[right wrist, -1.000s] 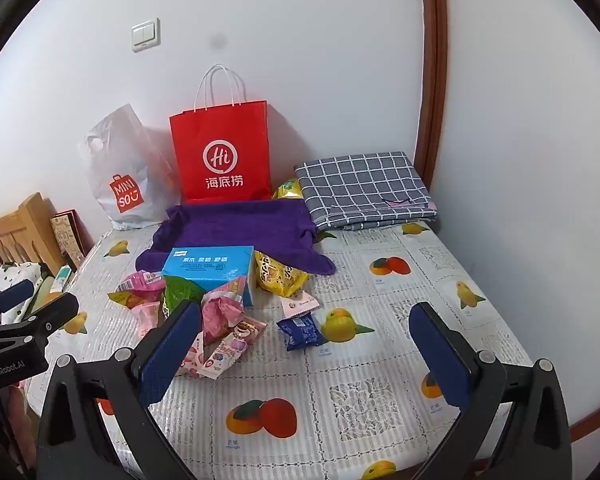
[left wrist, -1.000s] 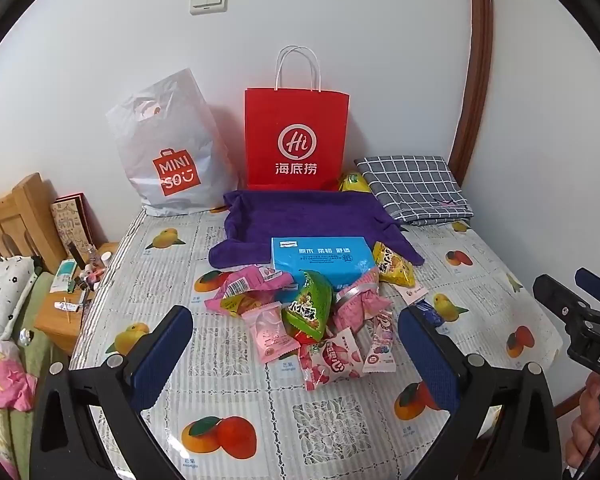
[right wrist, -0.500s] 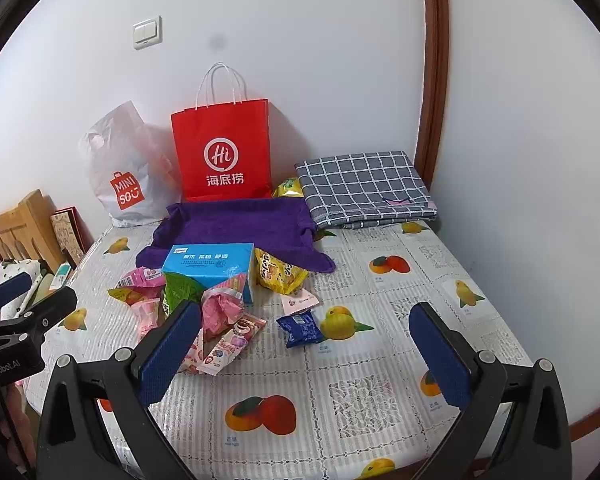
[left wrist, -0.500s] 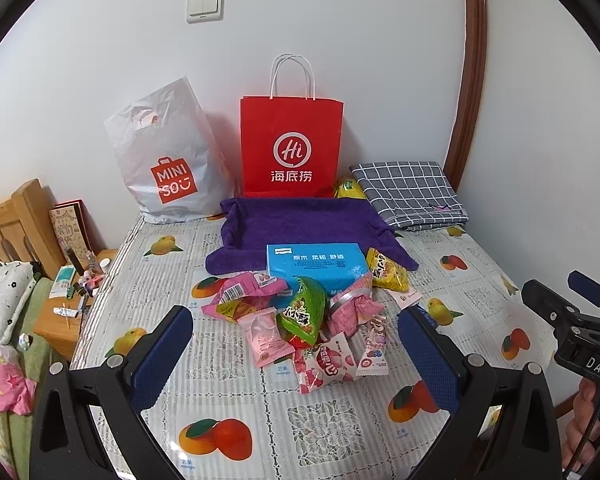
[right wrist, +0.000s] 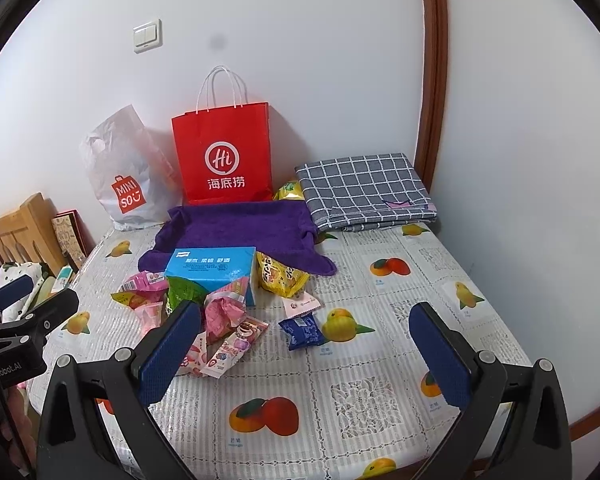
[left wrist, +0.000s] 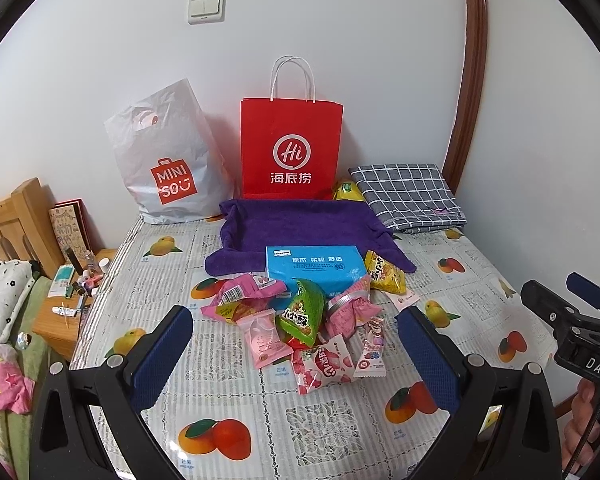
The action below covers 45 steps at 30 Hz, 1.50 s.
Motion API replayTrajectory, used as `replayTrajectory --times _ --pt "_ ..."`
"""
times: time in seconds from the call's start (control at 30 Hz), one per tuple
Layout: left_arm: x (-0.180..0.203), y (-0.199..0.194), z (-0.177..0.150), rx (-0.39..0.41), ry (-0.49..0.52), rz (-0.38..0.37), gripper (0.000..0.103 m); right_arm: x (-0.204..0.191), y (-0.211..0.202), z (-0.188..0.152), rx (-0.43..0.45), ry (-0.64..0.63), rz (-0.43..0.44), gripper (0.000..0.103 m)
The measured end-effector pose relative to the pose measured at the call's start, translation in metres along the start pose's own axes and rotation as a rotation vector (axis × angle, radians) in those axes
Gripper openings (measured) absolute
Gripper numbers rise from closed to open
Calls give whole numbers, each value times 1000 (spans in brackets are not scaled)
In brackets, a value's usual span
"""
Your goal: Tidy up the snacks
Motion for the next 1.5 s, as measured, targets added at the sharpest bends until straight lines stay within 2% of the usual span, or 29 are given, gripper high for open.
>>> replayTrajectory --times 1.5 --pt "8 1 -4 -4 3 -4 103 -4 1 -4 1 -20 6 102"
Point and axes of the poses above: each gripper's, at about its wrist camera, not at the fingertips, and y roughly the way its jaws point, x to its right, z to its top, the point moved 9 cm from there along y, roughly the way its jaws point, and after that the axes turned 2 degrees about -z, right-handed, at the moved point
